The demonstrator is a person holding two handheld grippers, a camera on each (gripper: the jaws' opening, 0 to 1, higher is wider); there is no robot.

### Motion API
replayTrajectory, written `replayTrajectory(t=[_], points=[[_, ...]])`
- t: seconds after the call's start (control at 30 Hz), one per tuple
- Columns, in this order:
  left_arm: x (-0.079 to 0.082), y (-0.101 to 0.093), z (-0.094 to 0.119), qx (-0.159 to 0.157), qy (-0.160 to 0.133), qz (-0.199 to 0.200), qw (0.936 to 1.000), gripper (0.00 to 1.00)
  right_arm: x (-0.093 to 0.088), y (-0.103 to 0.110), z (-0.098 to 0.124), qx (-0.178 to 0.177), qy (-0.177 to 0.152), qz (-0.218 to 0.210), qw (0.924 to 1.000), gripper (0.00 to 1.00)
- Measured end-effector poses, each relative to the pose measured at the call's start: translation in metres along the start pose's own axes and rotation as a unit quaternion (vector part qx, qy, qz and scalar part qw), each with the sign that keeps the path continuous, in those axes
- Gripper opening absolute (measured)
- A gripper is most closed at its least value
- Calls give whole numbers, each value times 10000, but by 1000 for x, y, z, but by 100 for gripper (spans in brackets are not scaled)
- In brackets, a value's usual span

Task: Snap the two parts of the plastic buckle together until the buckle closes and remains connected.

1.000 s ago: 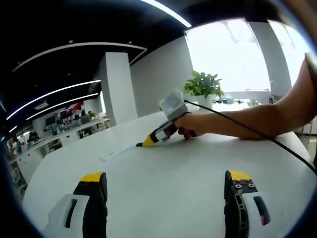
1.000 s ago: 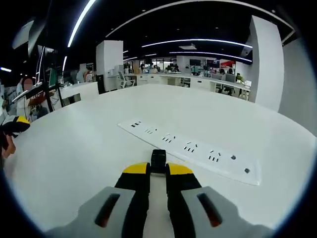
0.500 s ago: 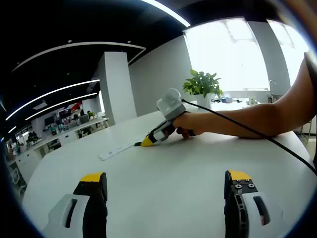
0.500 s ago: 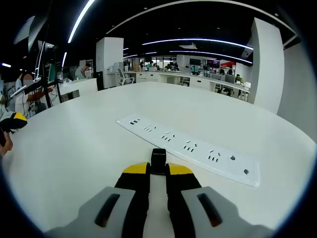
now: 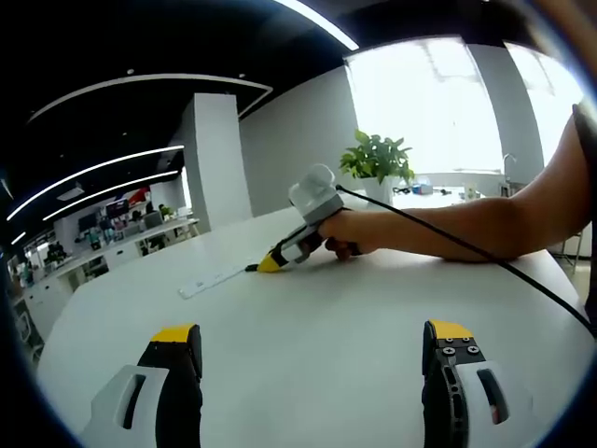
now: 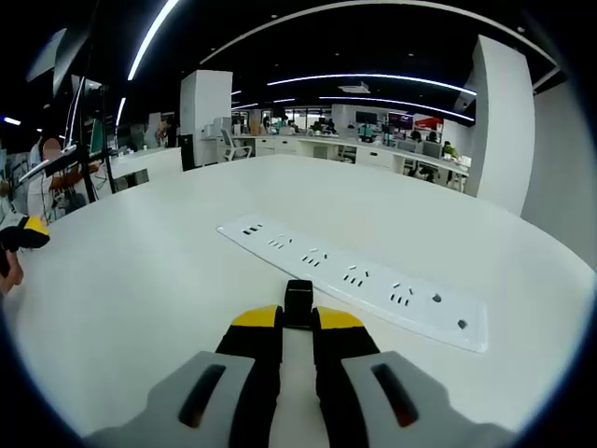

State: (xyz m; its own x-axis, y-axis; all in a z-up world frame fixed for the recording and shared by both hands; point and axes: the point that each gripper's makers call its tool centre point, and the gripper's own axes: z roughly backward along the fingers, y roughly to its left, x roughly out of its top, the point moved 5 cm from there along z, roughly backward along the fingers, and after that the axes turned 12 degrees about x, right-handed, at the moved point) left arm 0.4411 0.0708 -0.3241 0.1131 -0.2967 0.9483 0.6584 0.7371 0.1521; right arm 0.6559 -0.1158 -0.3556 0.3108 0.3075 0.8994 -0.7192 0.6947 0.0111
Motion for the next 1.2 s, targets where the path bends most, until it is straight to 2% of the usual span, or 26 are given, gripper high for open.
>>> replayTrajectory(t=[0.13,0.17,0.3,0.33,0.37,0.4,0.5,0.7,0.83,0.9,1.0,1.1,1.13,1.17,1.2], points=[[0,3,0,85,-8,13,10000,100,2,1,0,56,-15,73,10000,11],[1,4,0,96,-17,14,10000,100,3,1,1,20,-55,111,9999,15],[0,5,0,119,-6,28,9999,100,7,0,-1,9,-205,210,9996,50],[0,4,0,106,2,42,9999,100,9,2,-2,18,-296,295,9991,68],[0,4,-1,103,0,64,9999,100,9,3,-3,79,-352,276,9990,80],[0,4,-1,100,-3,66,9999,100,10,2,-4,64,-373,263,9989,88],[0,6,-1,157,-12,55,9999,100,17,4,-4,62,-541,277,9981,100],[0,8,-1,208,-3,77,9998,100,21,5,-2,-16,-646,275,9975,100],[0,5,0,136,-4,97,9999,99,25,6,0,-105,-729,251,9970,100],[-1,5,1,123,33,69,9999,93,26,6,1,-110,-737,256,9969,100],[1,8,1,253,-23,88,9996,98,26,5,3,-173,-756,284,9966,100],[2,9,1,248,-46,178,9995,99,25,3,4,-227,-763,274,9965,100],[2,11,2,312,-53,191,9993,99,25,3,5,-224,-774,257,9964,100],[4,20,2,642,-142,197,9976,99,26,2,6,-235,-781,244,9964,100],[6,20,2,626,-210,180,9977,99,26,3,7,-240,-784,245,9963,100]])
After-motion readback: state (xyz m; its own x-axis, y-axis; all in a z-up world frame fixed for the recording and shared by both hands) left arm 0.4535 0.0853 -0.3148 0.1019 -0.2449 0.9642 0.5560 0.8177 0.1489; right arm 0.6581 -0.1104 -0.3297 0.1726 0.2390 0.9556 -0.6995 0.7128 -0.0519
